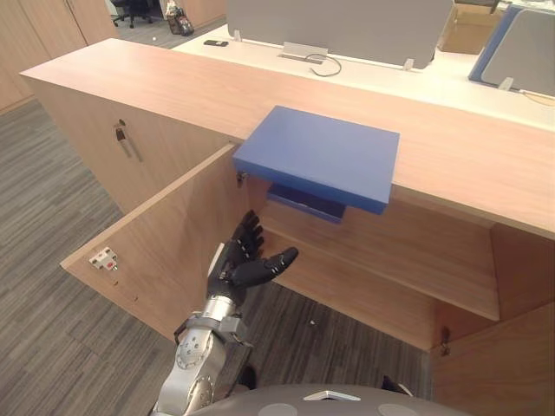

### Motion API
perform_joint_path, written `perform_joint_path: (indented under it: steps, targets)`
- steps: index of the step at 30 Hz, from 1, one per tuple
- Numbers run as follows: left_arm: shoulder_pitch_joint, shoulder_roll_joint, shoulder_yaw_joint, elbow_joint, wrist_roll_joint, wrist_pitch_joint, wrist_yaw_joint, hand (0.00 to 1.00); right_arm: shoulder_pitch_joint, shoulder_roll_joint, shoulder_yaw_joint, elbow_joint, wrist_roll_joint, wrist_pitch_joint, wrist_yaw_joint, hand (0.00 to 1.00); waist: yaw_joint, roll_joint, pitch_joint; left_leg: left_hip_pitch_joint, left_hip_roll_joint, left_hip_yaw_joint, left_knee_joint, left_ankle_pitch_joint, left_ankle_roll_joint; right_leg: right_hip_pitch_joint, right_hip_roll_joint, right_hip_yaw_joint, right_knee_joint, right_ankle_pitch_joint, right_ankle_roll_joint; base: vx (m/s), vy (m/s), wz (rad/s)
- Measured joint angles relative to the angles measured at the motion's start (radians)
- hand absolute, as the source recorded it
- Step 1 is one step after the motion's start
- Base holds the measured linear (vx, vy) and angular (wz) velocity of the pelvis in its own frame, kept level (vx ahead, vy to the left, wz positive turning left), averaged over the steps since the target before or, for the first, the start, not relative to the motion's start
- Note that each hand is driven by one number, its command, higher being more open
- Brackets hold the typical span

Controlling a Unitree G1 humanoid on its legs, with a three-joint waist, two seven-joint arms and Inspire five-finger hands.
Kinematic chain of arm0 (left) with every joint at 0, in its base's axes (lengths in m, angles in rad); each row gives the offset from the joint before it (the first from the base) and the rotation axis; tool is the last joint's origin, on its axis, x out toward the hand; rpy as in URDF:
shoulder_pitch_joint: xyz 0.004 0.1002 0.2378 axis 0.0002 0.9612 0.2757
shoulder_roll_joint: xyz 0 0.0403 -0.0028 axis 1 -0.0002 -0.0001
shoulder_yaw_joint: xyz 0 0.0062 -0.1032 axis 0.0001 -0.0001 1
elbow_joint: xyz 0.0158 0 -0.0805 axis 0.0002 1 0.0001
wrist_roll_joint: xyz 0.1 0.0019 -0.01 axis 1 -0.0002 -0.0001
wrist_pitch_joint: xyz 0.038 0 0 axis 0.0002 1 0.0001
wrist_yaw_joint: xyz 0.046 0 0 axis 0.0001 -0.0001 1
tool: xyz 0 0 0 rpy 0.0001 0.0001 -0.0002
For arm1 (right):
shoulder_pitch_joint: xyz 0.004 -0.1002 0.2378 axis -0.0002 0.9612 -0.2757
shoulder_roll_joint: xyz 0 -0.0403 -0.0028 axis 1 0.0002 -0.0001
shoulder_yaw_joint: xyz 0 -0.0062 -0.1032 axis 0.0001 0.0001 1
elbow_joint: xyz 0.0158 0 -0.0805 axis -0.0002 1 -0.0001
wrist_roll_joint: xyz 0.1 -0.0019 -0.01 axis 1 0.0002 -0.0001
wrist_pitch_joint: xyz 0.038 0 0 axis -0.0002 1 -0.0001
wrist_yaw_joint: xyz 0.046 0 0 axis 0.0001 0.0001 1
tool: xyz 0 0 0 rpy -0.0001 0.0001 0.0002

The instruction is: Walk over to the cabinet, pick up the folder, carry it to the office cabinet, place the folder inside the office cabinet, then close the office cabinet door

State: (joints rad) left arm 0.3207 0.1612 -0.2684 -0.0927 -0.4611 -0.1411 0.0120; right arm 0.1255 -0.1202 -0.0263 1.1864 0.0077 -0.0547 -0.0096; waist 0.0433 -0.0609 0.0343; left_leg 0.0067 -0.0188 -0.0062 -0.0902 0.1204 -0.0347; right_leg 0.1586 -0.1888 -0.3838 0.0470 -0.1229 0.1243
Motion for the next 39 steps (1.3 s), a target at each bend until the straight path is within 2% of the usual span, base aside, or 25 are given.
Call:
perform_joint_path:
  steps: [12,16,20,26,34,36,39]
  targets:
    - [0.002,-0.008,0.014,0.000,-0.018,0.039,0.006,1.00,-0.003,0.001,0.000,0.004,0.000,0.008,0.001,1.00,0.006,-0.003,-0.002,-0.010,-0.005,-0.014,0.000,0.001,0.000,0.001,-0.001,-0.017,-0.008,-0.008,-0.013,0.00,-0.006,0.03]
    - [0.004,-0.032,0.053,-0.055,0.008,0.042,0.058,1.00,-0.016,0.006,0.002,0.027,0.002,0.008,0.000,1.00,0.010,-0.014,0.004,-0.022,-0.006,-0.032,0.000,0.005,-0.001,0.001,0.003,-0.036,-0.013,-0.008,-0.013,0.00,-0.020,0.13]
    - [0.003,-0.075,0.096,-0.180,0.271,0.016,0.208,1.00,-0.023,0.010,0.034,0.039,0.011,0.000,-0.004,1.00,0.012,-0.032,0.004,-0.037,-0.004,-0.048,0.001,0.009,-0.003,-0.002,0.008,-0.050,-0.013,0.000,-0.007,0.01,-0.028,0.12]
    - [-0.004,-0.086,0.077,-0.341,0.591,-0.023,0.327,1.00,-0.027,0.009,0.078,0.057,0.018,-0.019,-0.025,1.00,0.028,-0.041,-0.004,-0.051,-0.001,-0.055,0.001,0.013,-0.005,-0.005,0.013,-0.049,-0.010,0.000,-0.010,0.00,-0.012,0.03]
    - [-0.023,-0.084,0.070,-0.367,0.749,-0.032,0.391,1.00,-0.034,0.005,0.118,0.060,0.017,-0.023,-0.041,1.00,0.032,-0.042,-0.004,-0.053,0.018,-0.055,0.000,0.022,-0.014,-0.019,0.029,-0.042,0.002,-0.009,-0.029,-0.05,-0.023,-0.01]
    - [-0.042,-0.080,0.061,-0.381,0.764,-0.032,0.404,1.00,-0.035,0.004,0.120,0.063,0.016,-0.023,-0.041,1.00,0.036,-0.042,-0.004,-0.053,0.023,-0.054,0.000,0.024,-0.016,-0.020,0.035,-0.038,0.002,-0.008,-0.031,-0.03,-0.025,-0.04]
    - [-0.090,-0.053,0.051,-0.388,0.867,-0.033,0.416,1.00,-0.042,0.001,0.139,0.064,0.007,-0.024,-0.041,1.00,0.035,-0.041,-0.005,-0.052,0.033,-0.052,0.000,0.027,-0.020,-0.022,0.045,-0.031,0.002,-0.004,-0.033,-0.03,-0.031,-0.06]
